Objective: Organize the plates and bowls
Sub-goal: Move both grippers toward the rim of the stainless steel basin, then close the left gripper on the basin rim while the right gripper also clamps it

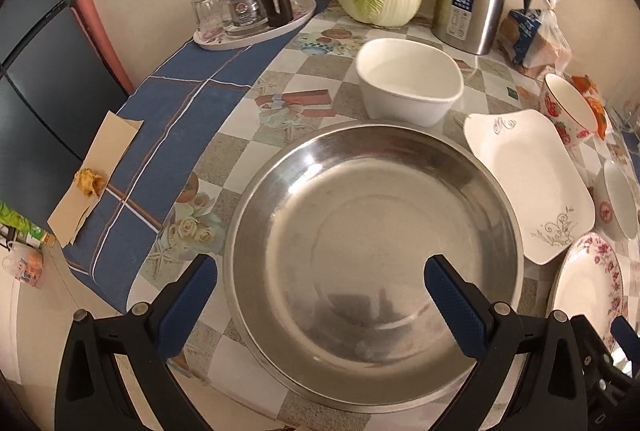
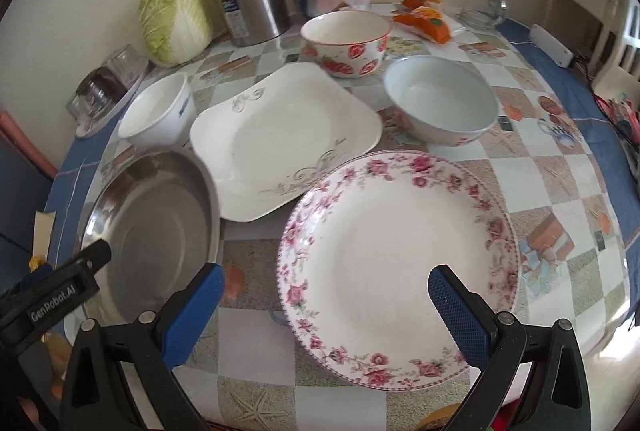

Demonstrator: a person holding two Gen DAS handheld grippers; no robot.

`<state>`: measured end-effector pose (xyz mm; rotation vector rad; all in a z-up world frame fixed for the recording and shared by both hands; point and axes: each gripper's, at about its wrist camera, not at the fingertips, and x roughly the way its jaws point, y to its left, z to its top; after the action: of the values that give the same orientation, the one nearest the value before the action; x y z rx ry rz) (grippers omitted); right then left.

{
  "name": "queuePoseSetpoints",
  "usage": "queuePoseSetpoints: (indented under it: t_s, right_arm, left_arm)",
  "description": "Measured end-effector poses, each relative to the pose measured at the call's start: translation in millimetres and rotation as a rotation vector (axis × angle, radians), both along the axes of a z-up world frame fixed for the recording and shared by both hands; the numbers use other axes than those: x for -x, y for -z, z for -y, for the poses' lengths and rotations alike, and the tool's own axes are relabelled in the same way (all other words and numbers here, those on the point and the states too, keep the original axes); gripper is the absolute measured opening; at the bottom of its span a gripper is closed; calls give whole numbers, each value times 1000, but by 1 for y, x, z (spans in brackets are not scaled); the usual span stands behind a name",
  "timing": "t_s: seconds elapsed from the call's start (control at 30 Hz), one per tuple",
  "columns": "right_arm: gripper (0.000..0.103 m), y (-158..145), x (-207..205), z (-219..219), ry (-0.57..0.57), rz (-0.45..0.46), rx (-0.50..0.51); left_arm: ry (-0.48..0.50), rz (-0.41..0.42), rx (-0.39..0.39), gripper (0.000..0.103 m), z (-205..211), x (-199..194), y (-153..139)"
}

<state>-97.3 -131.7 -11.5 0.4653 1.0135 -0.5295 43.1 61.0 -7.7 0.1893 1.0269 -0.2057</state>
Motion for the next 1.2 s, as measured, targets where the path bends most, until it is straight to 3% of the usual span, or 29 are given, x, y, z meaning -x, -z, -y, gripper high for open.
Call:
queuePoseSetpoints:
  t_s: [0.13, 0.33, 0.6, 0.87, 0.93, 1.2]
  right_arm:
    - [103, 2, -15, -15, -118, 25, -11]
    - [103, 2, -32, -27, -215, 73, -15]
    - [103, 6, -45, -35, -279, 94, -51]
    - [102, 18, -58, -34, -279, 37, -89]
    - [98, 17, -57, -33, -277, 57, -105]
    - [59, 14, -60, -38, -302, 91, -124]
  left_arm:
    - [-70, -37, 49, 103, -22, -11, 7]
    - [-142, -24, 116, 103, -46, -20, 11]
    - [-176, 77, 137, 103, -57, -22, 8]
    - [-152, -10, 150, 103, -62, -29, 25]
    - [-152, -32, 171, 103, -65, -30, 28]
    - [-128, -36, 173, 103, -64, -28, 34]
